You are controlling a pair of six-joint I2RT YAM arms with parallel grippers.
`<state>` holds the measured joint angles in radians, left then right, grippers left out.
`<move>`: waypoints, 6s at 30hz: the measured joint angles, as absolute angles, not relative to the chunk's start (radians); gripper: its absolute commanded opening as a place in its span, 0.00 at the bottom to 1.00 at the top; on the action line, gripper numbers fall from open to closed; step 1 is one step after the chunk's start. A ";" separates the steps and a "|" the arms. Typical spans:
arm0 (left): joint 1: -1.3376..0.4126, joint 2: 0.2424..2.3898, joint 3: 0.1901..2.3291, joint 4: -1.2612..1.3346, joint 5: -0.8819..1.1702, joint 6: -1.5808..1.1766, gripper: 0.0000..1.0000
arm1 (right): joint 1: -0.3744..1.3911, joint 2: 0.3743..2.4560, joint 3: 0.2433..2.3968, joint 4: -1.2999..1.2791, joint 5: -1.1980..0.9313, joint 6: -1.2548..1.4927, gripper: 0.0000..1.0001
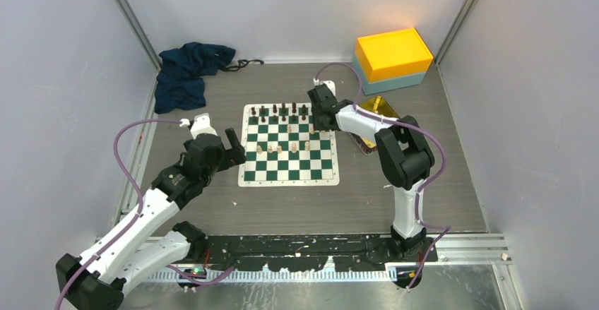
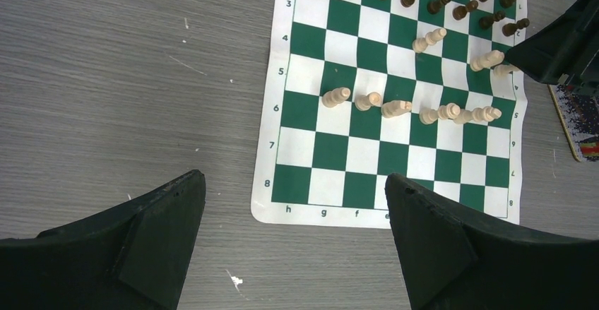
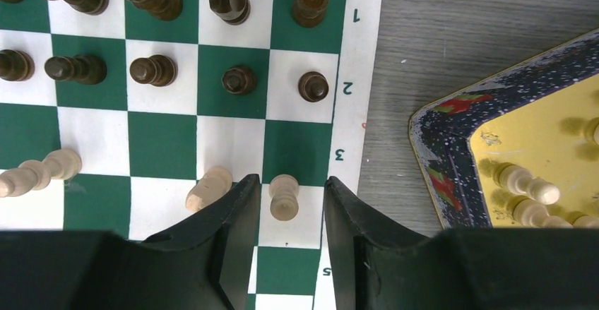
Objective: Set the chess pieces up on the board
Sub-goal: Pick up the chess piece from the chessboard, then place the chess piece on the chessboard, then pick up the chess piece from the chessboard.
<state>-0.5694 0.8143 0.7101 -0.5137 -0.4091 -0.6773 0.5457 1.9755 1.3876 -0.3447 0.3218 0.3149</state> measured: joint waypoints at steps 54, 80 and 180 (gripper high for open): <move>-0.574 0.775 0.680 -0.517 -0.427 -0.682 0.98 | 0.945 1.488 0.859 -0.479 0.557 0.599 0.01; -0.574 0.765 0.656 -0.516 -0.427 -0.682 0.98 | 0.898 1.572 0.846 -0.345 0.574 0.593 0.01; -0.596 0.900 0.656 -0.400 -0.452 -0.698 0.99 | 0.587 2.064 1.515 -0.412 0.247 0.341 0.10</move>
